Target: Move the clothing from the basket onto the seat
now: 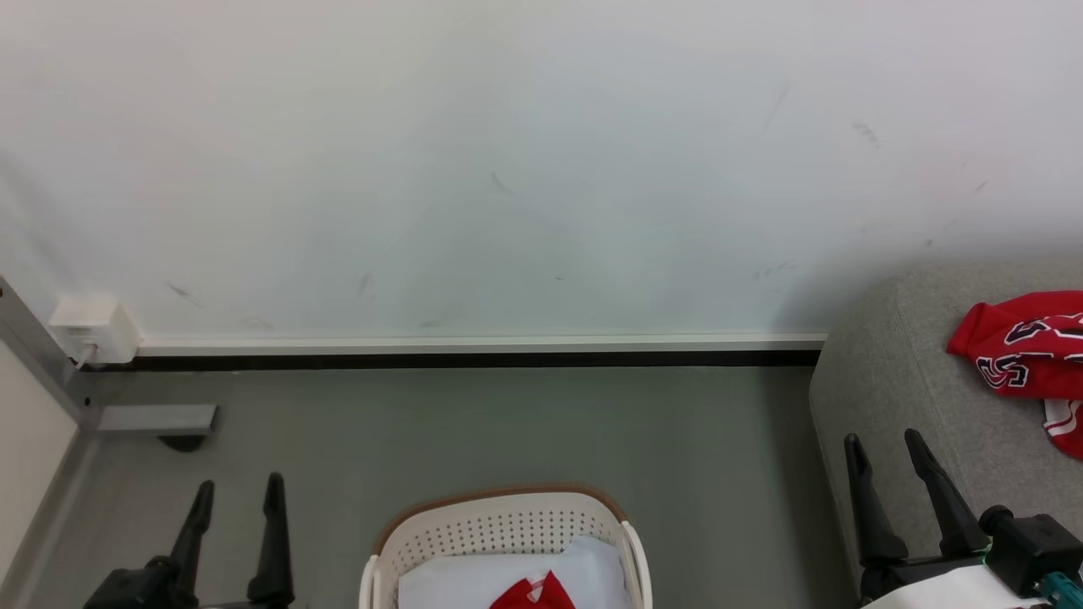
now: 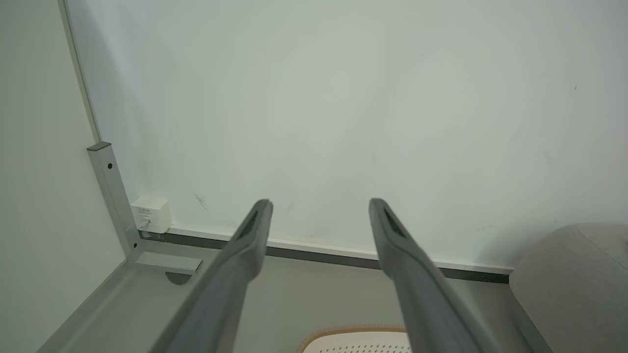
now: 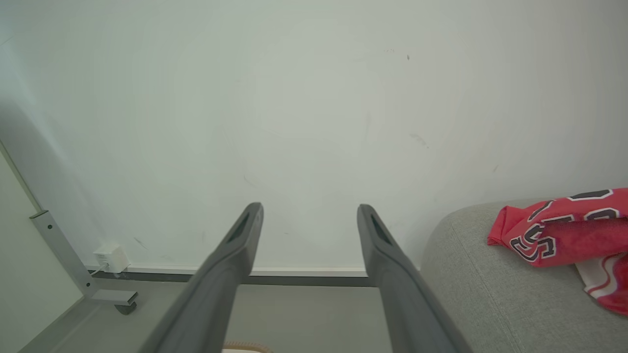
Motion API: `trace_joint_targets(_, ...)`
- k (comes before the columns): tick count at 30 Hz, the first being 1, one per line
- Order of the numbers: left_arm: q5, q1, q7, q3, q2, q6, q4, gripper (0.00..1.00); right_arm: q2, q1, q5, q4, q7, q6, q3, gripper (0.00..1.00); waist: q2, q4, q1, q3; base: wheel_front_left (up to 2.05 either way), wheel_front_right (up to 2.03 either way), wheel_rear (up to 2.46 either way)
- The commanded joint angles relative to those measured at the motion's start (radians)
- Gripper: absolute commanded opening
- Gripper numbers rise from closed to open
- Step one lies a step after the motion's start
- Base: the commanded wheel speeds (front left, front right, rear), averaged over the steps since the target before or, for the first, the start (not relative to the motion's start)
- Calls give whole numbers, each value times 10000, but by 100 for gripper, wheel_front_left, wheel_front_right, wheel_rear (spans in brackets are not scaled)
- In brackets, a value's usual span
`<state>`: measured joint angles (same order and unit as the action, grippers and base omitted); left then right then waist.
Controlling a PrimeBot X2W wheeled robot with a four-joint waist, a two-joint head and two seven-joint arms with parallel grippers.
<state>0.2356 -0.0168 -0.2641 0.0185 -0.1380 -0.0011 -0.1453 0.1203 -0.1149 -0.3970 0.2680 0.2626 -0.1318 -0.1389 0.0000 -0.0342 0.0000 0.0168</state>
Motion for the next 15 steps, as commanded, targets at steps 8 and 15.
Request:
trace_joint_targets(8, -456, 123, -5, 427, 324, -427, -153, 100, 18, -120, 19, 26, 31, 22, -84, 100, 0, -145, 0, -99, 0, 0, 0)
trace_joint_targets(15, -654, 419, -5, 449, 453, -714, -225, 100, 129, -377, -5, -57, 31, 22, 20, 100, 0, -348, 0, -417, 0, 0, 0)
